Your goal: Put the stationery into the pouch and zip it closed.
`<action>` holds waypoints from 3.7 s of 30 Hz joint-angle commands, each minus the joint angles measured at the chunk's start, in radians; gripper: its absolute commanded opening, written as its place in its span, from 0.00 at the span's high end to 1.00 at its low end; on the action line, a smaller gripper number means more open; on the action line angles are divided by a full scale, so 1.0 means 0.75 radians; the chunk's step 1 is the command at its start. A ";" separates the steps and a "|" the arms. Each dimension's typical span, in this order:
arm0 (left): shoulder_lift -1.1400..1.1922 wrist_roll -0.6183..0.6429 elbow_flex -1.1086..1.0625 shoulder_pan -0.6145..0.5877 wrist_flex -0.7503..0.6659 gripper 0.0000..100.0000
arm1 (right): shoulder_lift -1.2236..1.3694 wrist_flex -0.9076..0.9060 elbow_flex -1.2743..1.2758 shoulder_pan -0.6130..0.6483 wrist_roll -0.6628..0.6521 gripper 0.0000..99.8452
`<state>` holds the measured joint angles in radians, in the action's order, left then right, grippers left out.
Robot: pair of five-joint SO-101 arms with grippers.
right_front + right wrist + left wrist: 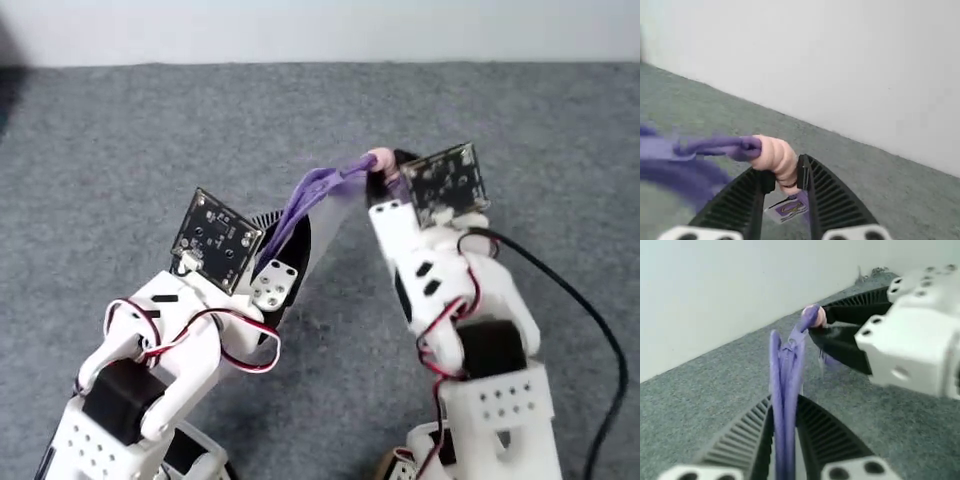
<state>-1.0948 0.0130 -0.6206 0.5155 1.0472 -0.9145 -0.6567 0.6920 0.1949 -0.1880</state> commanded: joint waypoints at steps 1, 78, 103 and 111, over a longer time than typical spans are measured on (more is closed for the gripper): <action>-0.039 -0.004 0.083 -0.008 0.020 0.99 | 0.148 0.095 0.002 -0.169 -0.014 0.99; -0.029 0.039 0.234 0.149 0.284 0.86 | -0.330 0.099 -0.006 0.353 -0.252 0.99; -0.027 0.039 0.075 0.074 0.207 0.86 | -0.330 0.109 -0.006 0.353 -0.252 0.99; -0.027 0.037 0.077 0.074 0.151 0.99 | -0.330 0.099 -0.002 0.343 -0.252 0.99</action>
<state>-1.1086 0.0376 -0.5762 0.5754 1.1945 -1.1324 -0.5815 0.7089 0.4496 -0.3675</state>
